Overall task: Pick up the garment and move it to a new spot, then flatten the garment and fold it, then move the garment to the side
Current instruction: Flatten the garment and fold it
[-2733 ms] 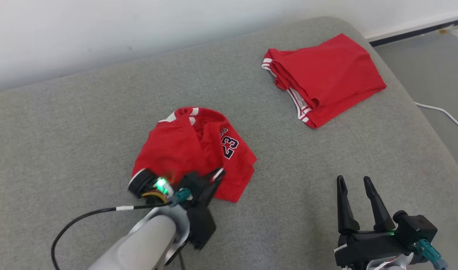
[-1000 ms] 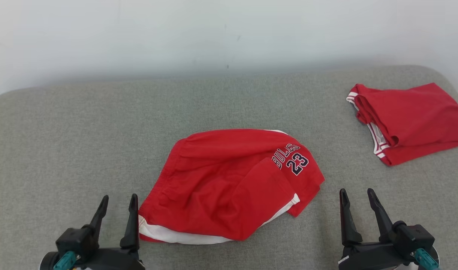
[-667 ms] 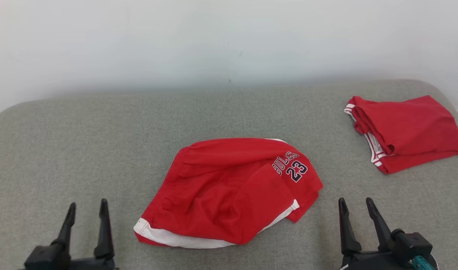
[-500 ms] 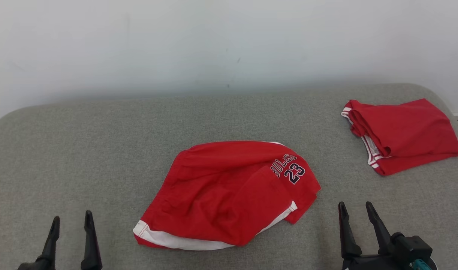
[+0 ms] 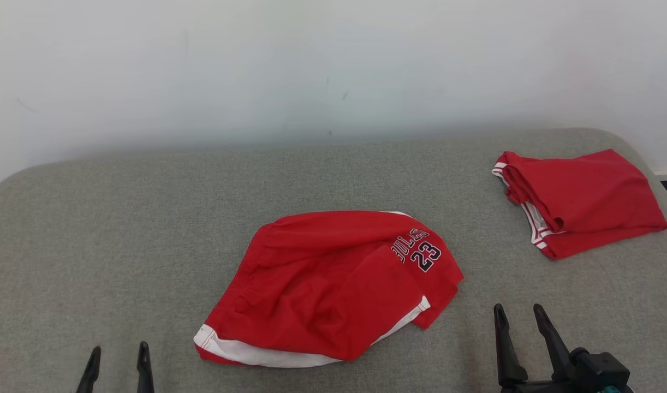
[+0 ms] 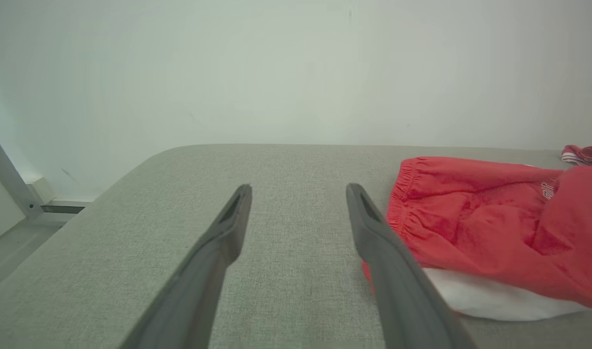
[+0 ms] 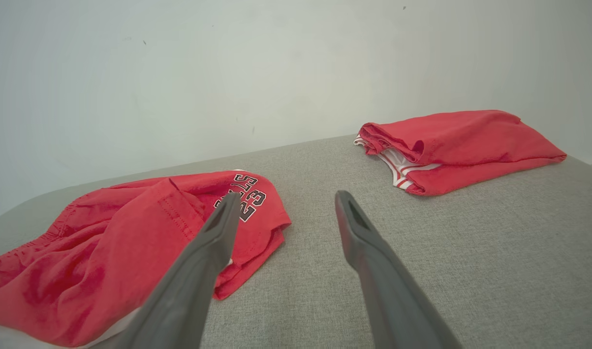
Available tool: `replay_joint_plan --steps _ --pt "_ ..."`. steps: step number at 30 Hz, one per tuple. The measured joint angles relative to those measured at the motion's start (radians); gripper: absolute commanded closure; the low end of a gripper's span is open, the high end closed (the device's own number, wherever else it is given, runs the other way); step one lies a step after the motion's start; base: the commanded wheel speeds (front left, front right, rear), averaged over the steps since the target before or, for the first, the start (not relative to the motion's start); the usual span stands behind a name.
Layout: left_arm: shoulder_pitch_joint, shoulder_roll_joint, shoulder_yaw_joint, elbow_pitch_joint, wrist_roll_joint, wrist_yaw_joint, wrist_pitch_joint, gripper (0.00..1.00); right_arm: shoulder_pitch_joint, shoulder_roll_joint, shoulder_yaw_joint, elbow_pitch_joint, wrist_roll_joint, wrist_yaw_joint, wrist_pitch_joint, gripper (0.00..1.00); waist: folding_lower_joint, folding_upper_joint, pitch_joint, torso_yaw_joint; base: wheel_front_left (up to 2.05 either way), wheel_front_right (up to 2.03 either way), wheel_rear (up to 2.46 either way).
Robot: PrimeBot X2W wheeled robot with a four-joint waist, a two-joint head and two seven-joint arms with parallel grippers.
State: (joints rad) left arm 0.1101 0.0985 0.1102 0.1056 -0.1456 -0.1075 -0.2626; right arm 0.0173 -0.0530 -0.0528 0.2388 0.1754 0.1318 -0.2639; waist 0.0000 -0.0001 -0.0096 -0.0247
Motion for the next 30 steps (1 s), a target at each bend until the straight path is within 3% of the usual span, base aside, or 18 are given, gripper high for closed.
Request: replay_joint_plan --steps 8,13,23,30 --pt "0.008 0.016 -0.039 0.047 0.002 -0.016 0.0 0.0 0.002 -0.005 0.024 0.012 -0.001 0.0 0.0 0.0 0.0 0.0001 -0.004 0.006 0.0 0.0 0.0" --pt "-0.047 0.054 -0.098 0.089 -0.025 -0.021 0.0 0.0 -0.032 -0.042 0.081 0.045 -0.007 0.0 0.0 0.0 0.0 0.0001 0.002 0.014 0.0 0.0 0.0" --pt "-0.255 0.212 -0.369 0.257 -0.173 -0.023 0.049 0.0 -0.201 -0.115 0.216 0.253 0.022 0.0 0.001 0.0 0.0001 0.0001 0.056 0.021 0.0 0.0 0.0" --pt "-0.372 0.28 -0.538 0.346 -0.273 -0.023 0.066 0.0 -0.318 -0.124 0.31 0.405 0.059 0.0 0.001 0.0 0.0002 0.0001 0.11 0.026 0.0 0.0 0.0"
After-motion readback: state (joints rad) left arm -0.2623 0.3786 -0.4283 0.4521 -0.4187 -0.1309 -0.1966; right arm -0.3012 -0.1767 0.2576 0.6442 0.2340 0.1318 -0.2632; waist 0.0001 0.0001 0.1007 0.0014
